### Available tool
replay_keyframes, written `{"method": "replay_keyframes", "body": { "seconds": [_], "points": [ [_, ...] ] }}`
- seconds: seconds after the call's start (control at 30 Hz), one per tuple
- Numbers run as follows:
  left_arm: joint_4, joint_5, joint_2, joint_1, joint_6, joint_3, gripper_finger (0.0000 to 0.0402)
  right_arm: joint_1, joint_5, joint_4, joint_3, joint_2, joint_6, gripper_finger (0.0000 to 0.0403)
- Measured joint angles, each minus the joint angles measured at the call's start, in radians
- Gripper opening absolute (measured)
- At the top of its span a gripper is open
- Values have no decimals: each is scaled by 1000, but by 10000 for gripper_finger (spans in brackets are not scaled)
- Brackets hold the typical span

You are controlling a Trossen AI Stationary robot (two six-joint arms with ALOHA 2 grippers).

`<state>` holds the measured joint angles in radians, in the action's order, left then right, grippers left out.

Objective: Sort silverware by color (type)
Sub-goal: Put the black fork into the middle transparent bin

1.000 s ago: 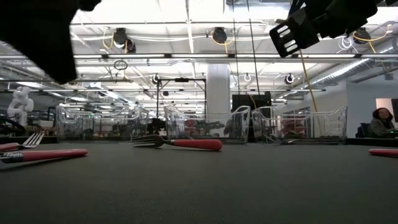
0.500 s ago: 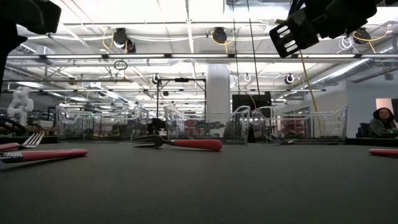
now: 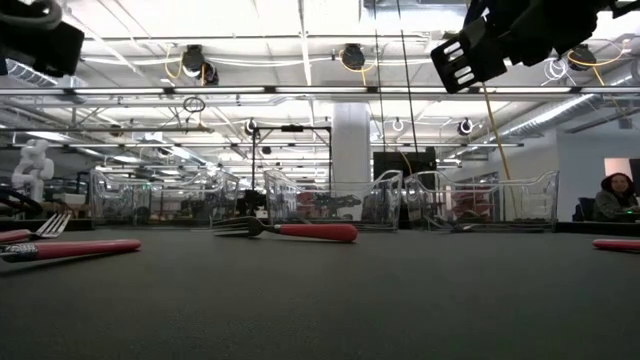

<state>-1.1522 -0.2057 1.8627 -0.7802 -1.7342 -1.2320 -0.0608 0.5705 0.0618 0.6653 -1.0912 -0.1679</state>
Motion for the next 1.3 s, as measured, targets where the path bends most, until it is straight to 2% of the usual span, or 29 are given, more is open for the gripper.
{"method": "replay_keyframes", "body": {
  "seconds": [0.3,0.43,0.63,1.13,1.3],
  "points": [
    [-10,8,14,-36,-160,23,193,0,1,2,0,0,-5,139],
    [8,48,14,-60,-221,63,193,0,1,19,0,0,-22,139],
    [94,50,12,-79,-223,104,193,0,0,33,0,0,-54,139],
    [152,18,9,-91,-242,156,193,0,-1,33,1,0,-54,139],
    [157,0,11,-102,-242,157,165,0,-1,33,1,0,-54,139]
  ]
}}
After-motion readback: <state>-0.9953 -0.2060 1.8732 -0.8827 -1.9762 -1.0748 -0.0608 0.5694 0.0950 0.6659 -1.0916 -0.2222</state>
